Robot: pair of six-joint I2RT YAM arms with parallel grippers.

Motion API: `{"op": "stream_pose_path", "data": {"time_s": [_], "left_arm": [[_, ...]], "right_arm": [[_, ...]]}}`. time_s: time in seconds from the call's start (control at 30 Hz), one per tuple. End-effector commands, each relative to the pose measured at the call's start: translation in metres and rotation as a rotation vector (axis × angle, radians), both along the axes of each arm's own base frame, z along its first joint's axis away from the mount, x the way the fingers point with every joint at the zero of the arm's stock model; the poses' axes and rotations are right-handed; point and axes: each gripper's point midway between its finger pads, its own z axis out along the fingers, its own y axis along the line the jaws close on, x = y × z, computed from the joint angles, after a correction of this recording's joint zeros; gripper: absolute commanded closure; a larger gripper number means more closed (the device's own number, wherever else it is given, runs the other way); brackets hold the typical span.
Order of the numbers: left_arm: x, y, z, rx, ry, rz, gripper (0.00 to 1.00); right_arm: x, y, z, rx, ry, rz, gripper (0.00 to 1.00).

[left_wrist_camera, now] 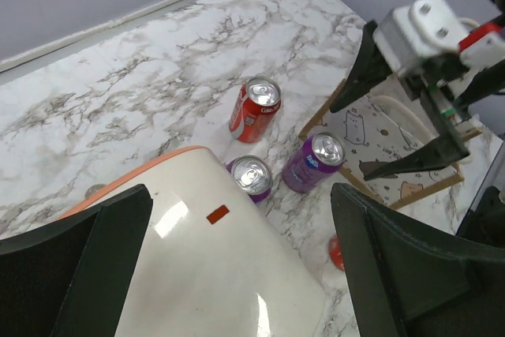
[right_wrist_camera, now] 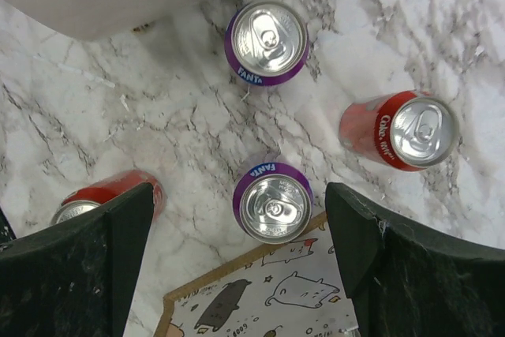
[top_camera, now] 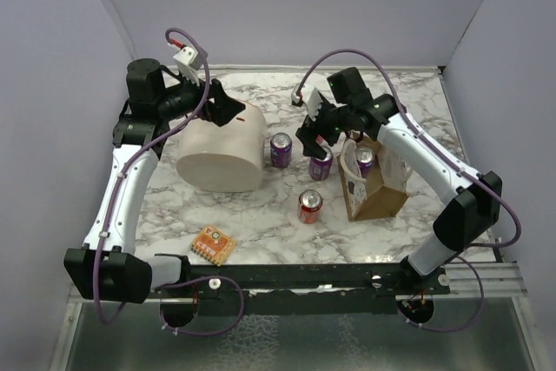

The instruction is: Place the beverage into the canvas bag

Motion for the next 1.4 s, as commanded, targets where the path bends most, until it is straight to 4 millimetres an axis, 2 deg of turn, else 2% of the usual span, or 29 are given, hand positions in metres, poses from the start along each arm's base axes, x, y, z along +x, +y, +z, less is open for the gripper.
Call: {"op": "stream_pose_path", "data": {"time_s": [0.0,0.17,0.33,0.53,1.13,1.37], "left_arm": [[-0.003,0.005,0.024,-0.106,-0.005,0.011,0.01],[-0.008,0.007,0.031,-0.126,-0.019,0.009,0.02],[-0.013,0.008,0.032,-0.145,-0.027,-0.005,0.02],[-0.018,0.005,0.033,-0.166,-0.029,-0.032,0.02],[-0.021,0.003,0.029,-0.188,-0.018,-0.054,0.02],[-0.021,0.003,0.023,-0.192,-0.009,-0.054,0.02]], "right_arm": [[0.006,-0.008,-0.021,-0.14,0.02,-0.051,0.11],[0.013,-0.012,-0.048,-0.223,0.063,-0.079,0.11],[0.018,-0.018,-0.065,-0.27,0.078,-0.114,0.1],[0.015,-0.019,-0.086,-0.3,0.124,-0.106,0.11],[0.012,-0.034,-0.114,-0.299,0.189,-0.131,0.11],[0.012,-0.035,-0.125,-0.291,0.218,-0.131,0.17]]}}
